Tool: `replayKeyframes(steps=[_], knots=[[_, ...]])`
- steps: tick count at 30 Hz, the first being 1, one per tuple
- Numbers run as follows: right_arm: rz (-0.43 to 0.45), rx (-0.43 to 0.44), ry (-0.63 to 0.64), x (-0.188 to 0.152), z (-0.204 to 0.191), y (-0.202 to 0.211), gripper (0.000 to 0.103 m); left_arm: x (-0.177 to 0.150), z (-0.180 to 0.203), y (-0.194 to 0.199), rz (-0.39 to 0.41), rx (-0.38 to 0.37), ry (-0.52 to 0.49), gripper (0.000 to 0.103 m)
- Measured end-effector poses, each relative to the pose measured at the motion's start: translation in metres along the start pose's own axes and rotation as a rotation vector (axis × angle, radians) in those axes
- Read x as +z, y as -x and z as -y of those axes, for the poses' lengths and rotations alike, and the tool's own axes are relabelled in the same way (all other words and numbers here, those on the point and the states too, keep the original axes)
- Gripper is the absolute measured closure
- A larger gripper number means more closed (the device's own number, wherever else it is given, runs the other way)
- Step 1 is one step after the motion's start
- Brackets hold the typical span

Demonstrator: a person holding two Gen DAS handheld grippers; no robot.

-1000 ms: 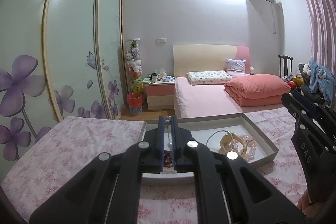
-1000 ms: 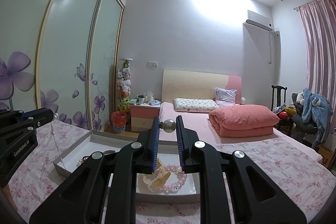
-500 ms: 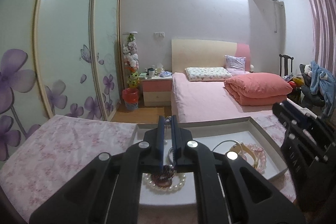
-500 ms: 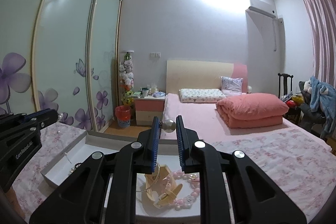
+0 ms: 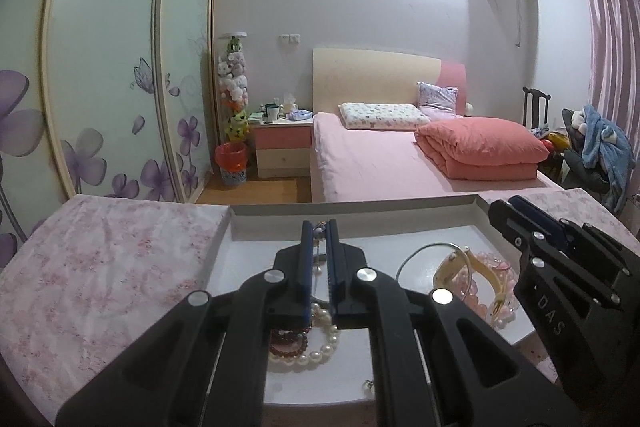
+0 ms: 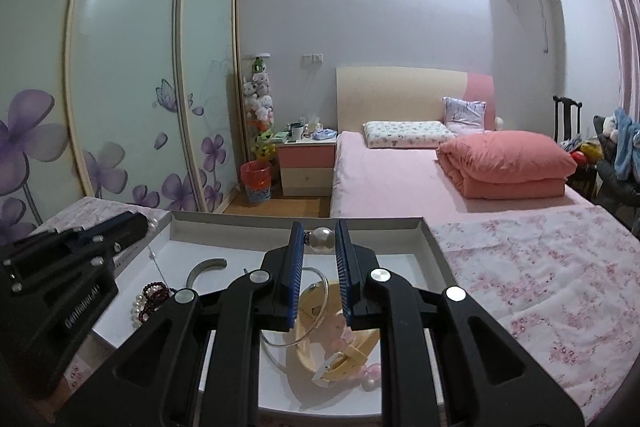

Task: Organize jewelry
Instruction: 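Open both tools to drop the pearl earrings into the tray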

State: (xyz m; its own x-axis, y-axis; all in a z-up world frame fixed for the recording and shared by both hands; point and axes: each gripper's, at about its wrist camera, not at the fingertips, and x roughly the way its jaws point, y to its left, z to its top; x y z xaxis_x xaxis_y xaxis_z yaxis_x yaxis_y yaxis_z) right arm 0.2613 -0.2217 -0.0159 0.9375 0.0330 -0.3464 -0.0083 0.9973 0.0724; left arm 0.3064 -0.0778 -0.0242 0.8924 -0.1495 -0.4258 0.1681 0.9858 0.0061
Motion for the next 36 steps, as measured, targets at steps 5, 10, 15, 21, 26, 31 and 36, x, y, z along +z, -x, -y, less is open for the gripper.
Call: replayKeyframes(steps=[5, 10, 15, 21, 26, 31, 36], knots=[[0.003, 0.011, 0.012, 0.002, -0.004, 0.0, 0.078, -0.001, 0.0, -0.001, 0.002, -0.001, 0.005, 0.094], [0.024, 0.004, -0.017, 0.003, 0.002, 0.002, 0.055, -0.002, -0.004, -0.002, 0.001, -0.004, 0.03, 0.076], [0.026, -0.016, -0.065, 0.004, 0.013, 0.001, 0.055, 0.0, -0.014, 0.0, 0.001, -0.011, 0.074, 0.068], [0.036, -0.038, -0.079, 0.008, 0.019, 0.01, 0.055, 0.004, -0.024, 0.011, -0.001, 0.003, 0.095, 0.06], [0.041, -0.032, -0.09, 0.014, 0.023, 0.027, 0.055, 0.006, -0.045, 0.047, 0.021, 0.015, 0.101, 0.046], [0.031, -0.019, -0.089, 0.015, 0.024, 0.057, 0.042, 0.0, -0.072, 0.092, 0.049, 0.05, 0.127, 0.024], [0.011, 0.0, -0.082, 0.008, 0.021, 0.087, 0.023, -0.014, -0.081, 0.13, 0.063, 0.068, 0.112, 0.008]])
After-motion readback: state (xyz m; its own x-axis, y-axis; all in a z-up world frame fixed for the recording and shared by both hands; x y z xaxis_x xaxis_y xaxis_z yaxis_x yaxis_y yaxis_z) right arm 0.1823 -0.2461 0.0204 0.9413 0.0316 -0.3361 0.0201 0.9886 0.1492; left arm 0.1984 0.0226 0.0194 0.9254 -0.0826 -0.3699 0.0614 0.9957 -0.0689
